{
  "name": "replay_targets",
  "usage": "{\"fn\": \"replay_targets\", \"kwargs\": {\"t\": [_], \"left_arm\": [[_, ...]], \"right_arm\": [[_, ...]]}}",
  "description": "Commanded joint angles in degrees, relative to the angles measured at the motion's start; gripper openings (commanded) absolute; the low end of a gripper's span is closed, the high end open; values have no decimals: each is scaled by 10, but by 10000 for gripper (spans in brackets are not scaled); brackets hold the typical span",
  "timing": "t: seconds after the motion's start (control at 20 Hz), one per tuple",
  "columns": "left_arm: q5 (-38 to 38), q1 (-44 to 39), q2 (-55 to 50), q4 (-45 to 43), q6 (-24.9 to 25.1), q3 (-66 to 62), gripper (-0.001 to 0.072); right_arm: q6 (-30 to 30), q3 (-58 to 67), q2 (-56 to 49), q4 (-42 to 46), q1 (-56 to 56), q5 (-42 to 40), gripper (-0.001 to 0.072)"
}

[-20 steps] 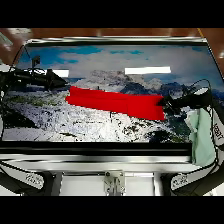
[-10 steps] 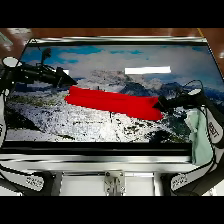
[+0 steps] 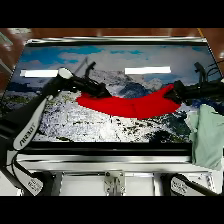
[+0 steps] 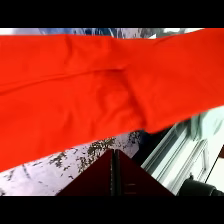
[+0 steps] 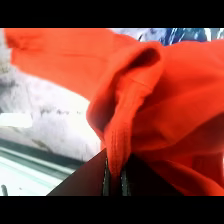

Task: Fold the shirts.

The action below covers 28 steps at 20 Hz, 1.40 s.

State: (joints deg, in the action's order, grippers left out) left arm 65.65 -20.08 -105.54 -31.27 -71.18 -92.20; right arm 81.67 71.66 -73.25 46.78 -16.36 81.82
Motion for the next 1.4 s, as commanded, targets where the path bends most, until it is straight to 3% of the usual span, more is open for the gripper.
{"fn": "replay_targets", "kwargs": {"t": [0.0,0.25,0.45,0.6,0.8,1.05,1.35], "left_arm": [[-26,-86,-47,5,0,-1,37],[-122,-190,-88,83,0,-1,37],[-79,-236,-125,176,7,-1,38],[-74,-230,-134,243,52,-1,37],[-78,-159,-90,236,82,-1,33],[-59,-6,17,155,81,-1,33],[40,132,146,153,83,-1,34]], "right_arm": [[49,1,94,38,0,62,62],[80,1,166,44,0,100,62],[97,1,183,43,0,99,62],[114,0,183,47,1,81,62],[143,0,180,76,18,30,62],[179,0,107,143,165,-37,61],[201,0,-67,83,334,-255,61]]}}
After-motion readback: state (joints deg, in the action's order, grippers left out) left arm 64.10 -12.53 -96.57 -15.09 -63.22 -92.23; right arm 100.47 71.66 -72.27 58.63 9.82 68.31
